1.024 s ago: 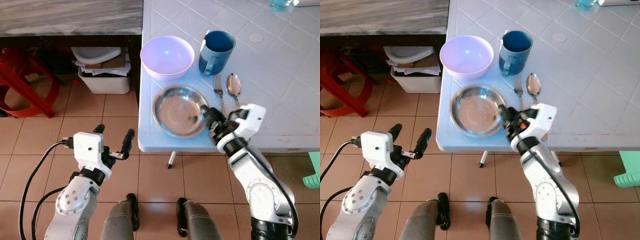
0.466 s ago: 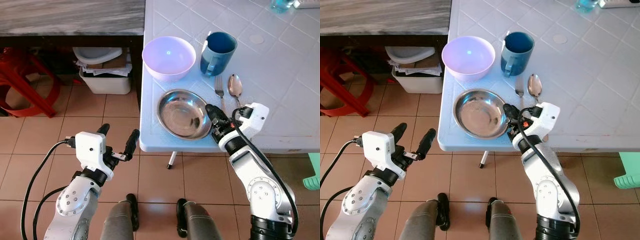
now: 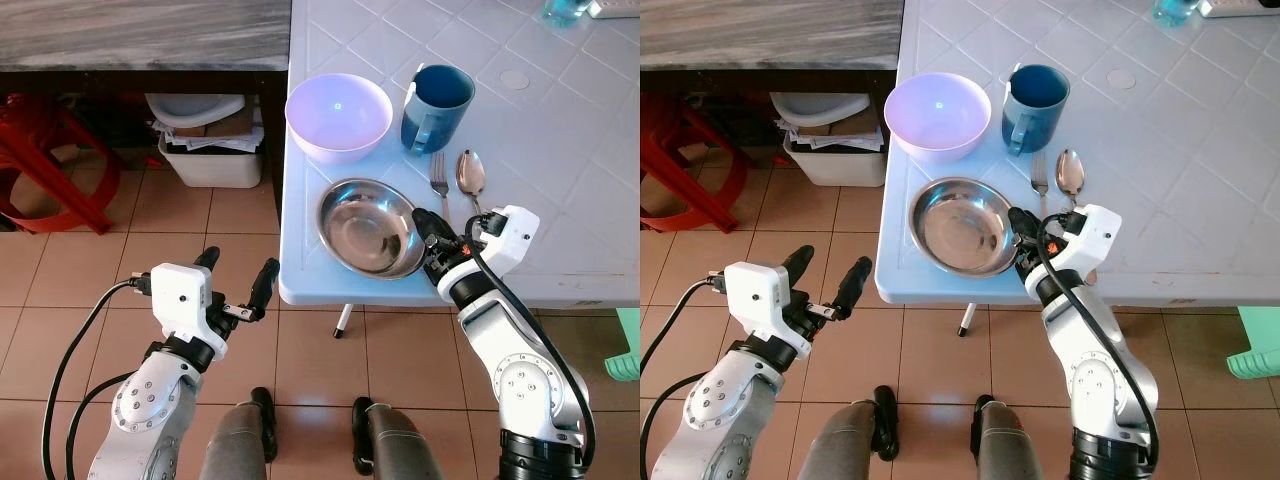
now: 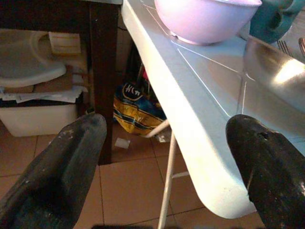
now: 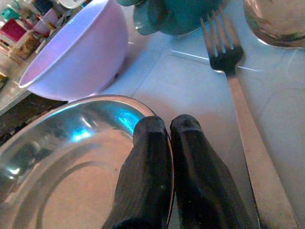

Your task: Setting the table

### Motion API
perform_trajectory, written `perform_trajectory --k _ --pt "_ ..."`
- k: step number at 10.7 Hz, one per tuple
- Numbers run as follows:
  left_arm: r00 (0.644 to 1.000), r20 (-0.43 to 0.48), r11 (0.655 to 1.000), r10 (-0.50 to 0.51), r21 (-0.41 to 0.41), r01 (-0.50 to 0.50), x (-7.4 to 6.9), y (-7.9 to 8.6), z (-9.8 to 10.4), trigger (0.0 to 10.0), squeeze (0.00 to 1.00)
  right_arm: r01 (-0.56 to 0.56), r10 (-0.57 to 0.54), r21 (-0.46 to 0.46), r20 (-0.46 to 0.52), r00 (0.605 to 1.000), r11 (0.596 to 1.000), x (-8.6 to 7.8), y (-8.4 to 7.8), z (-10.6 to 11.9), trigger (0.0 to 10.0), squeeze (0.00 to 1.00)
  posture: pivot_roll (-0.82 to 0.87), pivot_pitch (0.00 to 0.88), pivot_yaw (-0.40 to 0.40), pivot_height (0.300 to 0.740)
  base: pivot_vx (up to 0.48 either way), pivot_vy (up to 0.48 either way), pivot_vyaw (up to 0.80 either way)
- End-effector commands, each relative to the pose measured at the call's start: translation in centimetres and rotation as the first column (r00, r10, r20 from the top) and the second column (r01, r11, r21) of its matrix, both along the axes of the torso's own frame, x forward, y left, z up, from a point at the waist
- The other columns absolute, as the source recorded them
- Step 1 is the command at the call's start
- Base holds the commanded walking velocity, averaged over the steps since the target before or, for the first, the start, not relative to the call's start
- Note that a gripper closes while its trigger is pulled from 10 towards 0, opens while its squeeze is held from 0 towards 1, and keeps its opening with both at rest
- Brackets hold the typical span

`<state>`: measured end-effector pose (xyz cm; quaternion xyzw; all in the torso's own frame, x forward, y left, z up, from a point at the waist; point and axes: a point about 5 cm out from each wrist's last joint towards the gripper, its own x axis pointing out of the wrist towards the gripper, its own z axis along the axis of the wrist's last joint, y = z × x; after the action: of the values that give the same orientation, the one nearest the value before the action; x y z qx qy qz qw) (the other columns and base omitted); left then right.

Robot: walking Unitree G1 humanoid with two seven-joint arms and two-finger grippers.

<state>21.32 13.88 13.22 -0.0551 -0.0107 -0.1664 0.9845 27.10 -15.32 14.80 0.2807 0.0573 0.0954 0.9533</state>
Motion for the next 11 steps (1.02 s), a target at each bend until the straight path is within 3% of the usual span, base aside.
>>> perform_trajectory --k 1,2,7,8,9,10,11 --pt "1.000 -0.012 1.000 -0.002 0.002 0.002 -0.2 0.0 -0.1 10.0 0.00 0.046 -0.053 -0.037 -0.235 0.970 0.998 -0.9 -0.9 -4.3 10.0 0.27 -0.02 0.289 0.021 0.740 0.000 0.000 0.00" --pt "1.000 -0.011 1.000 -0.001 0.002 0.001 -0.2 0.0 -0.1 10.0 0.00 0.045 -0.055 -0.050 -0.221 0.974 0.998 -0.8 -0.8 -3.7 10.0 1.00 -0.02 0.288 0.021 0.740 0.000 0.000 0.00" --pt "1.000 -0.011 1.000 0.002 0.002 -0.002 0.0 0.0 -0.1 10.0 0.00 -0.040 0.028 -0.061 -0.186 0.982 0.997 -0.1 0.7 -1.3 10.0 1.00 -0.02 0.286 0.019 0.740 0.000 0.000 0.00" --pt "1.000 -0.010 1.000 0.008 0.002 -0.007 0.1 0.0 -0.1 10.0 0.00 -0.055 0.041 -0.077 -0.175 0.984 0.995 0.1 0.9 -0.6 10.0 0.93 -0.02 0.284 0.017 0.740 0.000 0.000 0.00" --pt "1.000 -0.010 1.000 0.008 0.002 -0.008 0.2 0.0 -0.1 10.0 0.00 -0.065 0.050 -0.084 -0.171 0.984 0.994 0.2 1.1 -0.3 10.0 0.18 -0.02 0.281 0.017 0.740 0.000 0.000 0.00" --pt "1.000 -0.009 1.000 0.008 0.002 -0.008 0.2 0.0 -0.1 10.0 0.00 -0.069 0.054 -0.083 -0.171 0.984 0.994 0.2 1.1 -0.3 10.0 0.00 -0.02 0.281 0.017 0.740 0.000 0.000 0.00" --pt "1.000 -0.008 1.000 0.008 0.002 -0.008 0.3 -0.1 -0.1 10.0 0.00 -0.078 0.064 -0.078 -0.165 0.984 0.994 0.4 1.3 0.0 10.0 0.00 -0.02 0.279 0.016 0.740 0.000 0.000 0.00"
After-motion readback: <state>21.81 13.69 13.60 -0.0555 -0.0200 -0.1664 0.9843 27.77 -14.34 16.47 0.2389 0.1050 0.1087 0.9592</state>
